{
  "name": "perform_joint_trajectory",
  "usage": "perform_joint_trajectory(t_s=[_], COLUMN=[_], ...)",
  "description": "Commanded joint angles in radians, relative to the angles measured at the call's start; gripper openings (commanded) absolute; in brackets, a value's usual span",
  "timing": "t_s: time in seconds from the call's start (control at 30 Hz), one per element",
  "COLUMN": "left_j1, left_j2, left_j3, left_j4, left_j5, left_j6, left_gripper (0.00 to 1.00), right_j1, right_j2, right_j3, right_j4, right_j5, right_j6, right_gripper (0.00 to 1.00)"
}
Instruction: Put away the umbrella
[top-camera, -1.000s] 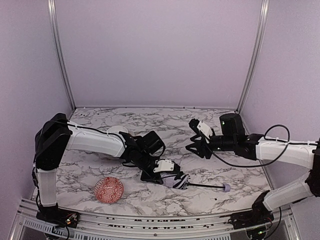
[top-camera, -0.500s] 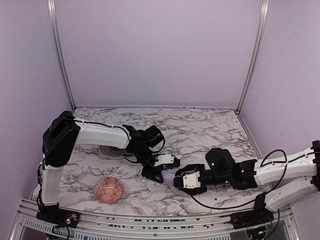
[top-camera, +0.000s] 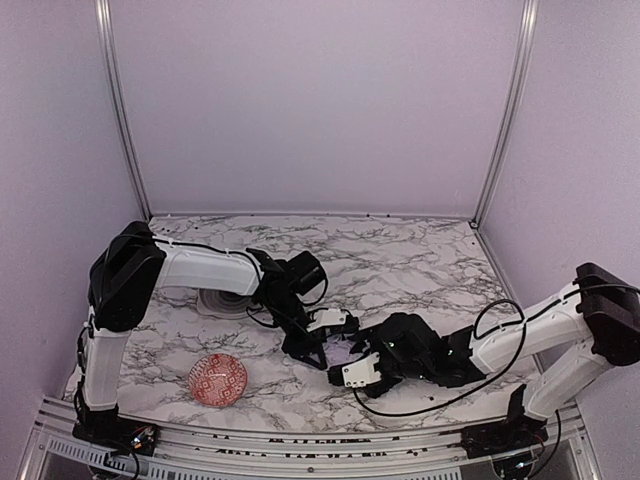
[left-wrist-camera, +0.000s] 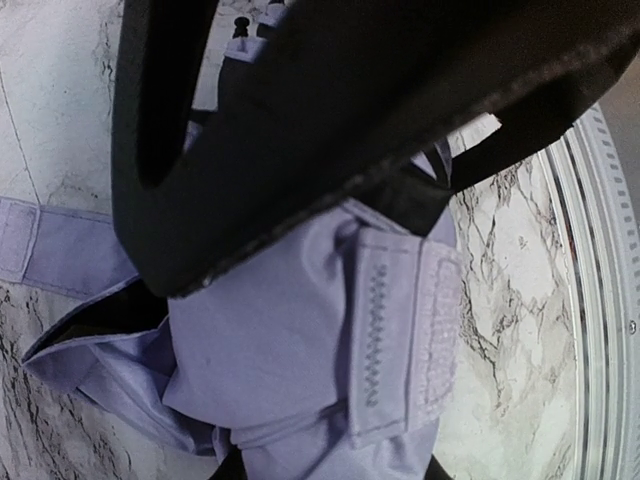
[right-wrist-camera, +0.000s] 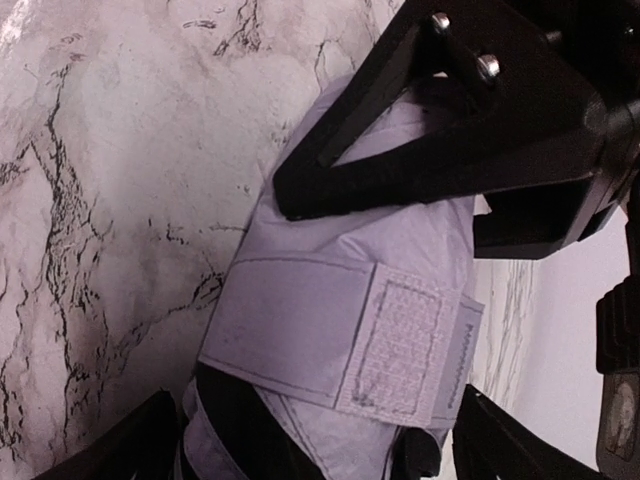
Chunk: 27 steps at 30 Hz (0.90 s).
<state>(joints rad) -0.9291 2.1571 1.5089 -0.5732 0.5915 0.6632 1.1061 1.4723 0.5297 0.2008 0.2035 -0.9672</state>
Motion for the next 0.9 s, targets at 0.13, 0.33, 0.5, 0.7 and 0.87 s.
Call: perform_joint_trajectory(t_s=[0.13, 0.33, 0.5, 0.7, 0.87], left_j1=[-0.020, -0.018, -0.018, -0.012, 0.013], left_j2=[0.149, 0.145, 0.130, 0.087, -0.034], left_j3=[-0.085, -0.084, -0.098, -0.106, -0.158], left_j4=[-0.296, -0.302, -0.303, -0.233, -0.013], left_j5=[-0.046, -0.021, -0.029, -0.111, -0.255], left_j6=[0.019, 0.031, 0.049, 0.009, -0.114], left_gripper=[0.00, 0.01, 0.06, 0.45, 0.82], right_j1=[-0.011, -0.021, -0.023, -0.028, -0.043], right_j2=[0.125, 0.162, 0.161, 0.155, 0.141], right_j3=[0.063, 0.074, 0.079, 0.094, 0.113], right_j4=[0.026, 0.007, -0.023, -0.067, -0.099], right_j5=[0.123, 0.123, 0.118, 0.087, 0.066], right_j6=[0.021, 0.025, 0.025, 0.040, 0.078], right_gripper=[0.88, 0.56, 0.28, 0.00, 0.00])
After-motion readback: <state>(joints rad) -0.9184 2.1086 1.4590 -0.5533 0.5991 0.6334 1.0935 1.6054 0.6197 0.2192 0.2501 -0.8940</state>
